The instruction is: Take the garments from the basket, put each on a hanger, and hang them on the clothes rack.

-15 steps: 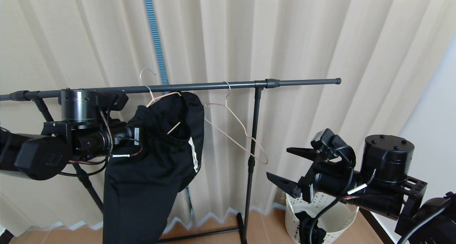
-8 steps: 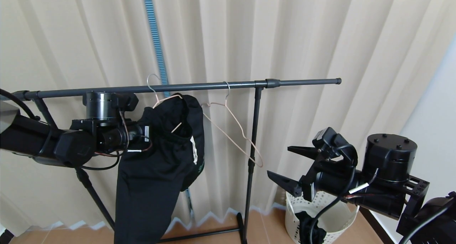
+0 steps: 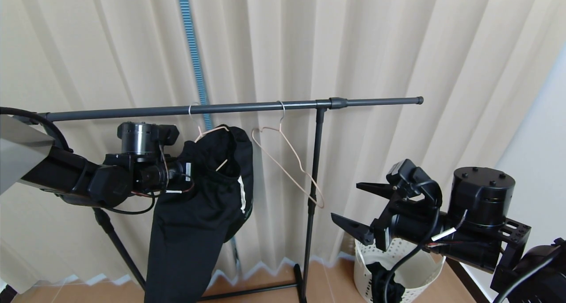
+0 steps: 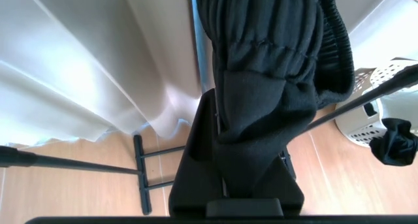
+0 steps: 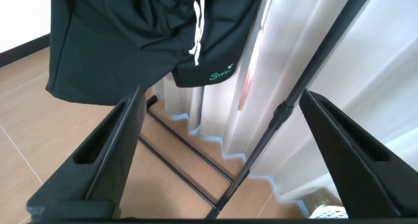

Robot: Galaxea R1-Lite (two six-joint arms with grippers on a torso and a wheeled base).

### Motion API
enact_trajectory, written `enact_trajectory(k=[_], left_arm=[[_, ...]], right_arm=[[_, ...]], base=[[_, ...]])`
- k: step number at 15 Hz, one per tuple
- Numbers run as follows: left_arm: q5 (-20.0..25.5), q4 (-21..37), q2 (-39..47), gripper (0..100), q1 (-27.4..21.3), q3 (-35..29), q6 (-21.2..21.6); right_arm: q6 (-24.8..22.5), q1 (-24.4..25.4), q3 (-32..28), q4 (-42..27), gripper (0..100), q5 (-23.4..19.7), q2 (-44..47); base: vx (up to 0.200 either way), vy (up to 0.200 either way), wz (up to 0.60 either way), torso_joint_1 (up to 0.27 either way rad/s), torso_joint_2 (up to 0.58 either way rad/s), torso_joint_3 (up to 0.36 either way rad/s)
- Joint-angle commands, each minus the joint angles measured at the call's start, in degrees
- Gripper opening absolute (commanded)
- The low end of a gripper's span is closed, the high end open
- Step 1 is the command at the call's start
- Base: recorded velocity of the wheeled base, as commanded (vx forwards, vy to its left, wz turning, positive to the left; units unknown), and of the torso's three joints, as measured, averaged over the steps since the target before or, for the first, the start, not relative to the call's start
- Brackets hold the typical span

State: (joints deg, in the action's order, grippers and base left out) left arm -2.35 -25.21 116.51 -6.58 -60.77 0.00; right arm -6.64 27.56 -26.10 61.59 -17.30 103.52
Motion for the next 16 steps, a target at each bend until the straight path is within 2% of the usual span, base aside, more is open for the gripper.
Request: enact_trajectory(k=[1, 11, 12, 16], left_arm=[[-0.02, 0.07, 0.21, 0, -0.01, 0.13, -0.26], [-0.02, -0.10, 0.04, 0, 0.08, 0.21, -1.14], [-0.02, -0.10, -0.05, 100, 0.08, 0.04, -1.14], [-1.07, -0.10, -1.11, 100, -0.27, 0.83, -1.14]], right_arm=[[-0.04, 0.03, 0.00, 0.02, 100, -0.02, 0.19], [-0.04, 0.03, 0.08, 0.02, 100, -0.02, 0.19], [-0.04, 0.03, 0.08, 0.02, 100, -0.02, 0.19], [-0.04, -0.14, 0.00, 0.02, 100, -0.02, 0.19]], base=[[0.000, 0.000, 0.00, 0.000, 0.00, 0.000], [0.000, 0.000, 0.00, 0.000, 0.00, 0.000], [0.000, 0.000, 0.00, 0.000, 0.00, 0.000], [0.000, 0.000, 0.00, 0.000, 0.00, 0.000]])
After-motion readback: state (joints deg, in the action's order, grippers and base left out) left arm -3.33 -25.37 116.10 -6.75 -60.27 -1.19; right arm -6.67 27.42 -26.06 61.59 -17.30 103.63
